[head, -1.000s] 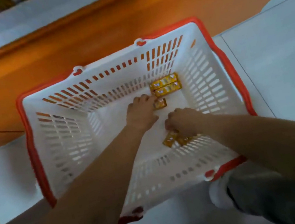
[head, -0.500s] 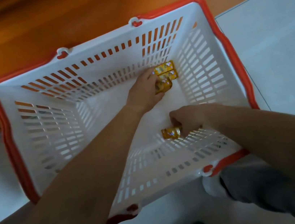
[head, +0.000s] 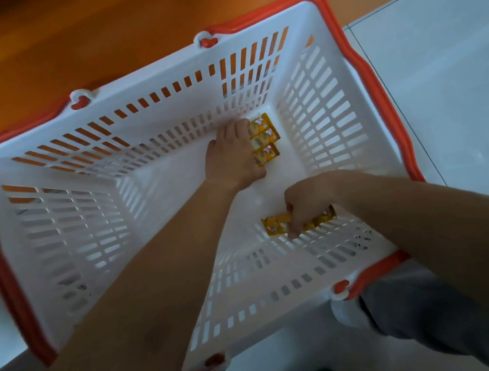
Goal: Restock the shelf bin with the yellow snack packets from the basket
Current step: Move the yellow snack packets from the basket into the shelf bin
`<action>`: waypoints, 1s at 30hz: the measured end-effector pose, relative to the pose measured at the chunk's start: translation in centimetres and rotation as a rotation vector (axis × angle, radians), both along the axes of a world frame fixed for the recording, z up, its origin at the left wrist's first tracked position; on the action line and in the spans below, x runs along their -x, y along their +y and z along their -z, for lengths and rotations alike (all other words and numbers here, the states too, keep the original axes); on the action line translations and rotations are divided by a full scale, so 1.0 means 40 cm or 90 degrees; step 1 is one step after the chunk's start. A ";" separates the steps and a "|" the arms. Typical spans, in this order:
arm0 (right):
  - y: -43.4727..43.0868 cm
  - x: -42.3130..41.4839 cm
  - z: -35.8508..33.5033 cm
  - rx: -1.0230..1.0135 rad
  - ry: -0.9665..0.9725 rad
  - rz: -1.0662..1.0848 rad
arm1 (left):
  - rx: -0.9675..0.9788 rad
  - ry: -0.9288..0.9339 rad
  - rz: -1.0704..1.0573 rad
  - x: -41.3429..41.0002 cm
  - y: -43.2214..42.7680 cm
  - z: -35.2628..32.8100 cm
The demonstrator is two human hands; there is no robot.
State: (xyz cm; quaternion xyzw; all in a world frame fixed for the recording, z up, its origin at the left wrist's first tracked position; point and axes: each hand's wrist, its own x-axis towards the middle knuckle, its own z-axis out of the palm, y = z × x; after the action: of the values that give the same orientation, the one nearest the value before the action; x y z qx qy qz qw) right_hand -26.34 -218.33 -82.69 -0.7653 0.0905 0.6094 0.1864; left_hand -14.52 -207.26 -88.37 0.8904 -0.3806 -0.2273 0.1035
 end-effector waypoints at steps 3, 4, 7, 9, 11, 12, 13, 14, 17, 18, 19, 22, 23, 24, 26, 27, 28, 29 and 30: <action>-0.003 -0.008 -0.004 0.005 -0.050 0.083 | -0.029 0.021 -0.045 -0.007 0.059 -0.008; -0.004 -0.015 -0.005 0.002 -0.068 0.122 | -0.043 0.051 -0.086 -0.009 0.082 -0.015; -0.001 -0.040 -0.012 0.003 -0.121 0.269 | -0.045 0.225 -0.301 -0.008 0.146 -0.048; 0.005 -0.053 -0.026 -0.028 -0.164 0.437 | -0.004 0.372 -0.452 -0.007 0.180 -0.080; 0.017 -0.061 -0.058 -0.161 -0.180 0.679 | 0.057 0.503 -0.565 -0.005 0.203 -0.127; 0.028 -0.062 -0.082 -0.243 -0.183 0.796 | 0.092 0.552 -0.599 -0.001 0.210 -0.157; 0.041 -0.064 -0.111 -0.311 -0.191 0.895 | 0.125 0.590 -0.612 0.001 0.213 -0.195; 0.053 -0.063 -0.134 -0.361 -0.205 0.963 | 0.156 0.625 -0.612 0.007 0.212 -0.234; 0.110 -0.063 -0.231 -0.519 -0.254 1.024 | 0.249 0.677 -0.572 0.017 0.214 -0.383; 0.132 -0.063 -0.275 -0.554 -0.271 1.035 | 0.276 0.674 -0.554 0.019 0.219 -0.435; 0.151 -0.064 -0.320 -0.575 -0.290 1.050 | 0.299 0.664 -0.543 0.021 0.225 -0.487; 0.211 -0.074 -0.464 -0.600 -0.358 1.080 | 0.358 0.611 -0.549 0.031 0.250 -0.630; 0.230 -0.077 -0.510 -0.604 -0.382 1.076 | 0.385 0.593 -0.556 0.036 0.258 -0.676; 0.248 -0.079 -0.558 -0.609 -0.407 1.064 | 0.419 0.577 -0.561 0.042 0.268 -0.721; 0.278 -0.082 -0.642 -0.622 -0.459 1.026 | 0.497 0.554 -0.568 0.052 0.290 -0.805; 0.290 -0.080 -0.680 -0.626 -0.482 1.004 | 0.534 0.541 -0.566 0.056 0.302 -0.845; 0.302 -0.079 -0.718 -0.627 -0.498 0.985 | 0.567 0.526 -0.563 0.058 0.316 -0.881; 0.312 -0.077 -0.750 -0.626 -0.511 0.968 | 0.594 0.510 -0.562 0.060 0.331 -0.914; 0.323 -0.076 -0.780 -0.628 -0.522 0.951 | 0.614 0.492 -0.564 0.062 0.347 -0.947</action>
State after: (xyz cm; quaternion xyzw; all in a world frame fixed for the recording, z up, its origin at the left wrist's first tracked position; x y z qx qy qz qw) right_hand -23.32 -205.41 -51.50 -0.4998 0.2148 -0.0081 0.8391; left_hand -17.01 -193.39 -50.50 0.6730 0.0182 -0.2684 0.6890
